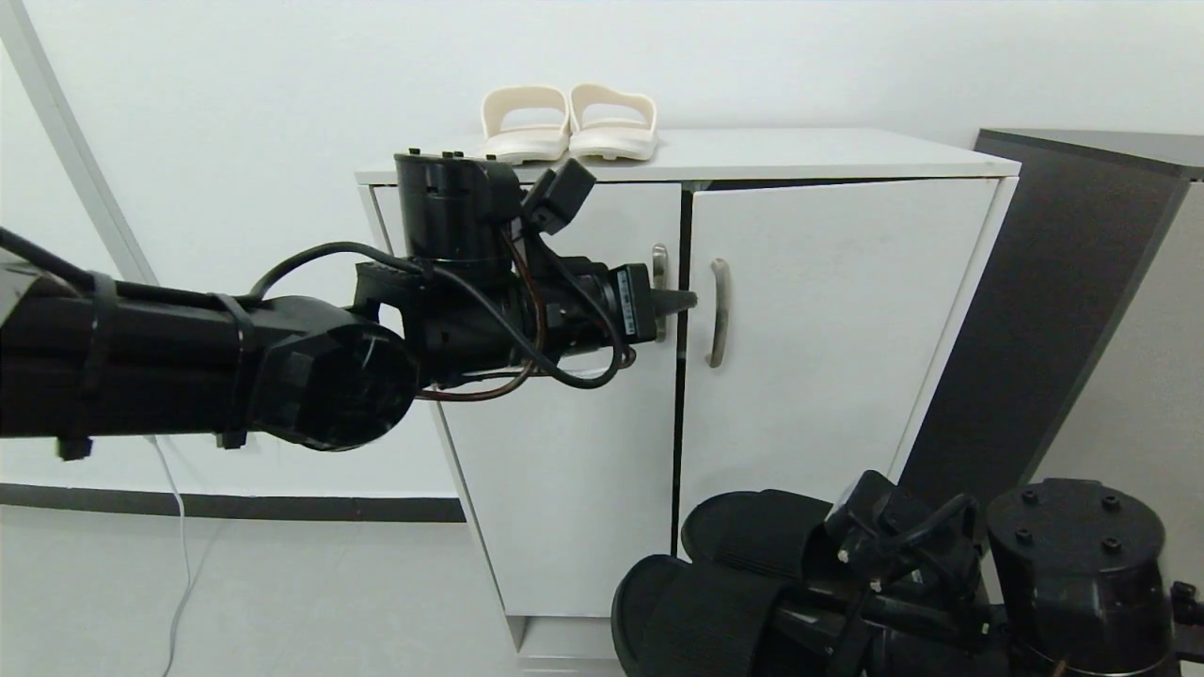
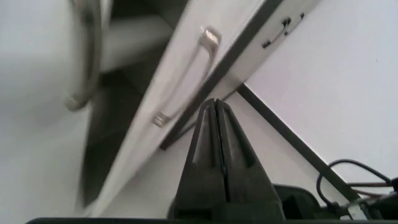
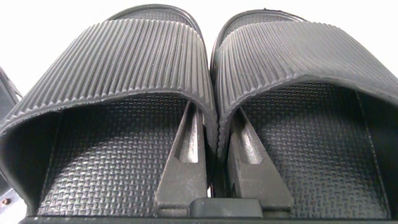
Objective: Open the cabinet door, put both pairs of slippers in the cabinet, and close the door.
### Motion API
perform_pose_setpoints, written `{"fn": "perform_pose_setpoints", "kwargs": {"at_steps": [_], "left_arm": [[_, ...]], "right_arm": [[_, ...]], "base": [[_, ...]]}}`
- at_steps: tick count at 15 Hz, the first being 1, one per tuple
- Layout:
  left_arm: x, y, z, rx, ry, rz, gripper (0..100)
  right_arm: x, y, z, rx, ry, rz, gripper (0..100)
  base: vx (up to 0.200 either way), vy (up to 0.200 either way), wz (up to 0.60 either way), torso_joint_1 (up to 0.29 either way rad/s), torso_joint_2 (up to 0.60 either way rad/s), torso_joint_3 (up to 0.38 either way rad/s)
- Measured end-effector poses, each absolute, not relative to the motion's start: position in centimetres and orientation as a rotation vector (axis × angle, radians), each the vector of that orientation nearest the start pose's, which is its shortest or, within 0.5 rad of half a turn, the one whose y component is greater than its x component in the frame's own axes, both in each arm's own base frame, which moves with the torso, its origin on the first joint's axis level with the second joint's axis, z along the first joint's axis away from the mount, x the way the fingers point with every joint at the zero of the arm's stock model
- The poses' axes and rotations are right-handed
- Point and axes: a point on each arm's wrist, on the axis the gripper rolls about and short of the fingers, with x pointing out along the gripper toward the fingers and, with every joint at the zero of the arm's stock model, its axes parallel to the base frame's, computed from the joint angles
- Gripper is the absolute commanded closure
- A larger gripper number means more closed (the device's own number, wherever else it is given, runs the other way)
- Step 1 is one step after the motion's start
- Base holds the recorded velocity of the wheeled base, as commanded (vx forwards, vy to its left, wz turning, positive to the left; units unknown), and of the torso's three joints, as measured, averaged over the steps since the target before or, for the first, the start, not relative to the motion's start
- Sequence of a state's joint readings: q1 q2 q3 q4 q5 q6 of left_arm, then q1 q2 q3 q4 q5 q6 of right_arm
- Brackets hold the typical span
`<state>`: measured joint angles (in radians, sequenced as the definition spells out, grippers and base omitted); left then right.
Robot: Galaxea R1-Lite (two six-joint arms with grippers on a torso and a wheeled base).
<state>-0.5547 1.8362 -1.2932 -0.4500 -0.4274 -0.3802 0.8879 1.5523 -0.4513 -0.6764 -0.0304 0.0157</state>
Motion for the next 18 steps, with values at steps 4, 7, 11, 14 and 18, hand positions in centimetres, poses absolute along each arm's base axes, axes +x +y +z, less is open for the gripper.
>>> {"fn": "perform_pose_setpoints", "kwargs": {"at_steps": [4, 7, 11, 14, 18], "left_arm": [[31.9, -19.3, 25.6, -0.351, 0.264, -0.916, 100], [33.0, -19.5, 25.6, -0.386, 0.269, -0.904, 100], [34.8, -20.4, 25.7, -0.397, 0.247, -0.907, 100], [36.1, -21.2, 25.4, -0.397, 0.235, -0.911, 100], [37.2, -21.8, 24.8, -0.399, 0.236, -0.912, 100]], "right_arm": [[14.8, 18.2, 13.6, -0.178, 0.395, 0.842, 100], [14.8, 18.2, 13.6, -0.178, 0.395, 0.842, 100], [14.8, 18.2, 13.6, -0.179, 0.395, 0.843, 100], [14.7, 18.1, 13.5, -0.181, 0.399, 0.843, 100], [14.7, 18.2, 13.4, -0.184, 0.403, 0.847, 100]], "base": [[0.0, 0.0, 0.0, 0.0, 0.0, 0.0], [0.0, 0.0, 0.0, 0.0, 0.0, 0.0], [0.0, 0.0, 0.0, 0.0, 0.0, 0.0], [0.0, 0.0, 0.0, 0.0, 0.0, 0.0], [0.0, 0.0, 0.0, 0.0, 0.0, 0.0]]}}
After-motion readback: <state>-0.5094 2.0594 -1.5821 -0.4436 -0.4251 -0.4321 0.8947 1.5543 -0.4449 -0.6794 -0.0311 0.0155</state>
